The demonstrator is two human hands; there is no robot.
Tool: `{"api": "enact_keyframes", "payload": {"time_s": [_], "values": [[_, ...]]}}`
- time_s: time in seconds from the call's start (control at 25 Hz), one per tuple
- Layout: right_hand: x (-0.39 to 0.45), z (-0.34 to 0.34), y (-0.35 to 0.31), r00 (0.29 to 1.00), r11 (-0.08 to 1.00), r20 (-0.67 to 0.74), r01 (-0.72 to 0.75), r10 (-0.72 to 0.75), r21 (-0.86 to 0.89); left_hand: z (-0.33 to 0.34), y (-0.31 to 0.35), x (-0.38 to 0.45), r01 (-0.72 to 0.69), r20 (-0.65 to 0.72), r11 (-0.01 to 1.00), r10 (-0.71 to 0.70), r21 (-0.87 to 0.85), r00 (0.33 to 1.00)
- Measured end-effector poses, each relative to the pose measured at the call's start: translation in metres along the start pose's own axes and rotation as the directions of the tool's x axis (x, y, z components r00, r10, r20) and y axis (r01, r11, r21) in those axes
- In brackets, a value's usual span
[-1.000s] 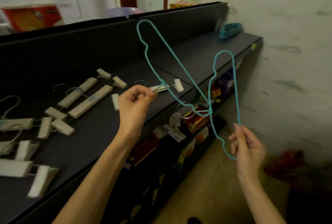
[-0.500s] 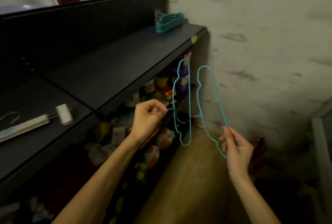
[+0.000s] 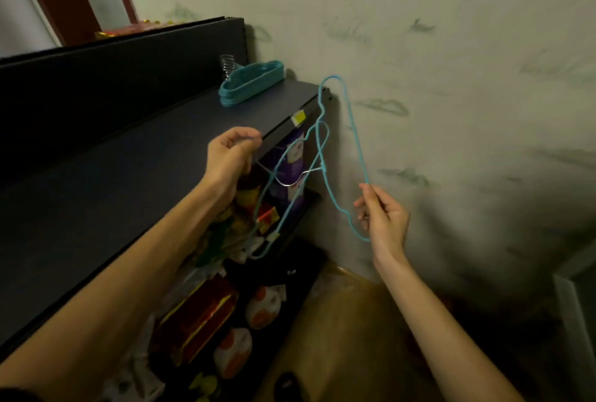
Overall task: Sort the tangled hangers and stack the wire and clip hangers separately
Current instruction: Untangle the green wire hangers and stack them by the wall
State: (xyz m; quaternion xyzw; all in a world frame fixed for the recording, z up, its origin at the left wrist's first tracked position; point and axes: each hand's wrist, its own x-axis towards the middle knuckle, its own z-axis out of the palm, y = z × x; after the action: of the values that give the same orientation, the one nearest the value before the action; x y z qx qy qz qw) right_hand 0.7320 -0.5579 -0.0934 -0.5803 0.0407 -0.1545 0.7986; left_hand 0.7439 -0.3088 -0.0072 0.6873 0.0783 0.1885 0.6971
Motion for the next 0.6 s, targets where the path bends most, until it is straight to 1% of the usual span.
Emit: {"api": "enact_keyframes", "payload": {"time_s": [0.12,0.2,0.24,0.32,0.4,0.44,0.52,0.6], "values": [[0.080,0.035,0.007,0.989,0.994,0.107,0.106,-0.101,-0.037,0.006,0.003,0.082,0.074,-0.012,0.972,-0.079,-0.221,0.997],[0.137,0.061,0.004,0.975,0.987,0.172,0.154,-0.144,-0.045,0.010,0.008,0.137,0.174,0.077,0.912,-0.157,-0.371,0.985],[0.162,0.075,-0.001,0.960,0.980,0.212,0.193,-0.180,-0.040,0.013,0.012,0.162,0.215,0.129,0.885,-0.177,-0.413,0.976],[0.217,0.099,-0.008,0.928,0.956,0.268,0.285,-0.258,-0.064,0.015,0.020,0.207,0.279,0.164,0.862,-0.230,-0.423,0.959],[0.273,0.121,-0.025,0.899,0.919,0.277,0.380,-0.338,-0.109,0.018,0.027,0.246,0.325,0.190,0.843,-0.268,-0.429,0.944],[0.298,0.131,-0.036,0.890,0.904,0.260,0.412,-0.374,-0.111,0.019,0.029,0.262,0.341,0.206,0.831,-0.276,-0.440,0.939],[0.349,0.146,-0.052,0.877,0.890,0.232,0.449,-0.422,-0.077,0.017,0.032,0.290,0.354,0.192,0.822,-0.299,-0.445,0.935],[0.391,0.161,-0.054,0.883,0.905,0.232,0.425,-0.408,-0.028,0.016,0.032,0.314,0.349,0.170,0.807,-0.305,-0.477,0.937]]}}
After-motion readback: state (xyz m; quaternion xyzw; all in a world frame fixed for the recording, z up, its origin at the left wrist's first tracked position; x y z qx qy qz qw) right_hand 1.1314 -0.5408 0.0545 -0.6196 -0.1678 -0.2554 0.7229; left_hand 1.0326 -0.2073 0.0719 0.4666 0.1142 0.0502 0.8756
